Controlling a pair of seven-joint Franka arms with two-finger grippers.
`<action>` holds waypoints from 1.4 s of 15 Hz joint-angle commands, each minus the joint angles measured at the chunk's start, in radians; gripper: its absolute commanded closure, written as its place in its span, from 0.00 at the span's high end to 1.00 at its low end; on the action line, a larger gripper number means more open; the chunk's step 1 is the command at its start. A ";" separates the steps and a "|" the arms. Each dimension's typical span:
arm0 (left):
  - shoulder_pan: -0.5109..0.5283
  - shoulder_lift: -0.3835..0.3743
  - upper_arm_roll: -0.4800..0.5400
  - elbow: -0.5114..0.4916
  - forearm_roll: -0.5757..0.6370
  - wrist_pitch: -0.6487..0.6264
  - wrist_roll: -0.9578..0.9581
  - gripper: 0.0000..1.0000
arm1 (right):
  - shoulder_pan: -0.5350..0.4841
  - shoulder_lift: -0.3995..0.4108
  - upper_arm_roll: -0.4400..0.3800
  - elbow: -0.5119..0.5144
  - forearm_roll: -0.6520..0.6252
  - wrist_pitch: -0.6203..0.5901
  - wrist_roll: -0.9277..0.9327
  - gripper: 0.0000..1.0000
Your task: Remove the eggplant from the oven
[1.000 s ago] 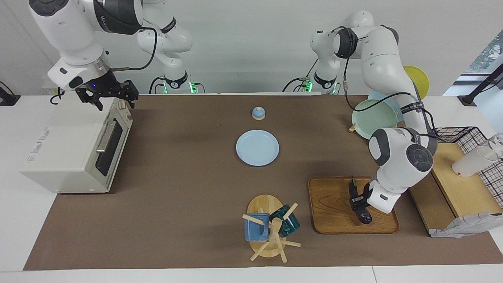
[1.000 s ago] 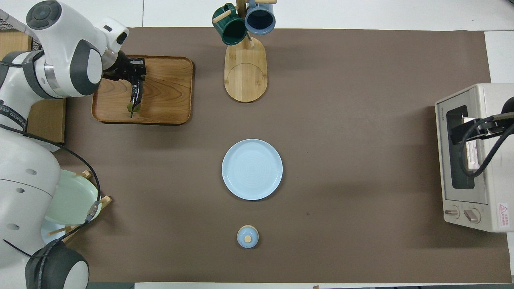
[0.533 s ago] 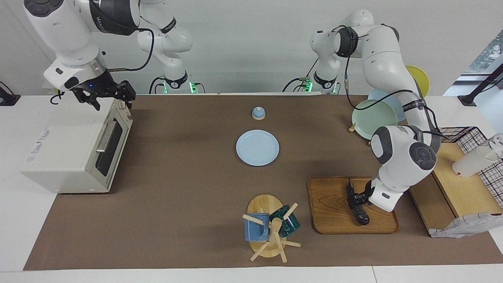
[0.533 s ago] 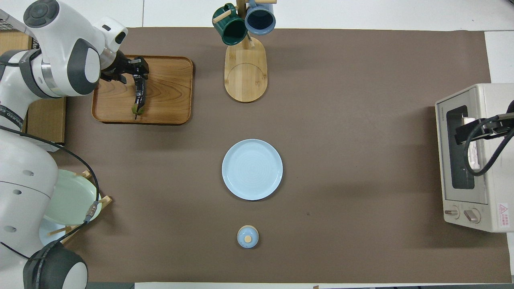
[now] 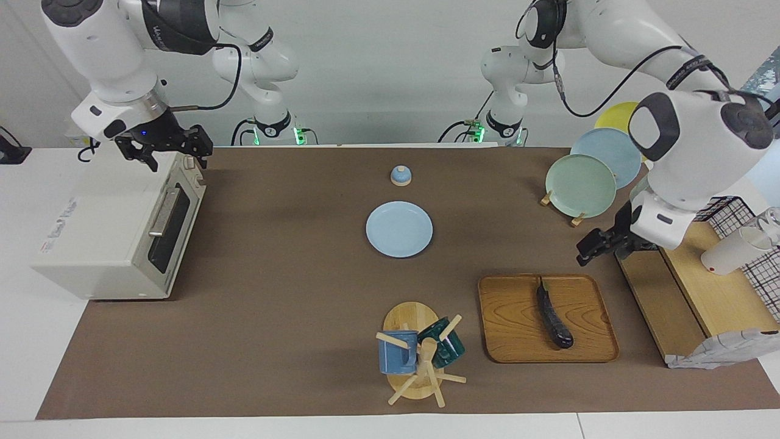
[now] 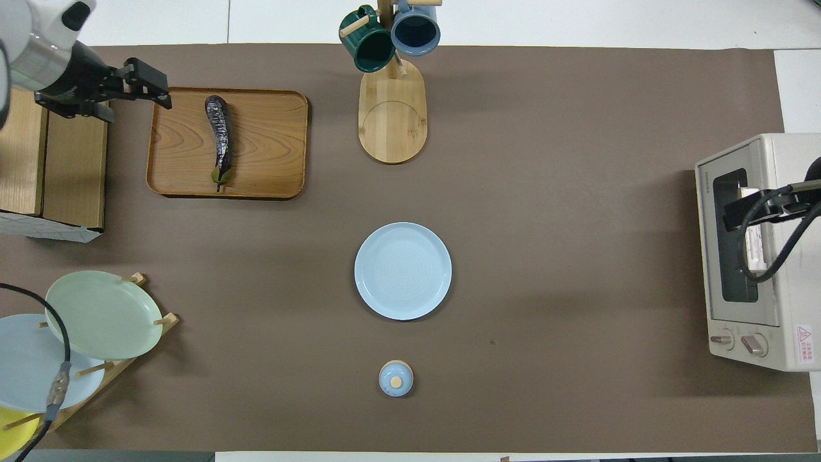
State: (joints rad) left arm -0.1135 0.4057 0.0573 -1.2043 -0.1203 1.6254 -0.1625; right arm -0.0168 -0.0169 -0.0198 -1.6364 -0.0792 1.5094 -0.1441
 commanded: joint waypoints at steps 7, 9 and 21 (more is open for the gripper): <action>-0.009 -0.382 -0.010 -0.372 0.068 -0.098 0.008 1.00 | -0.008 -0.014 0.003 -0.017 0.025 0.002 0.012 1.00; -0.009 -0.422 -0.014 -0.452 0.070 -0.088 0.011 1.00 | -0.009 -0.014 0.003 -0.017 0.025 0.002 0.012 1.00; 0.184 -0.443 -0.243 -0.480 0.094 -0.097 0.043 1.00 | -0.009 -0.014 0.003 -0.017 0.027 0.002 0.012 1.00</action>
State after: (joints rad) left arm 0.0575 -0.0190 -0.1763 -1.6662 -0.0379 1.5144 -0.1349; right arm -0.0177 -0.0169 -0.0199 -1.6371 -0.0791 1.5094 -0.1441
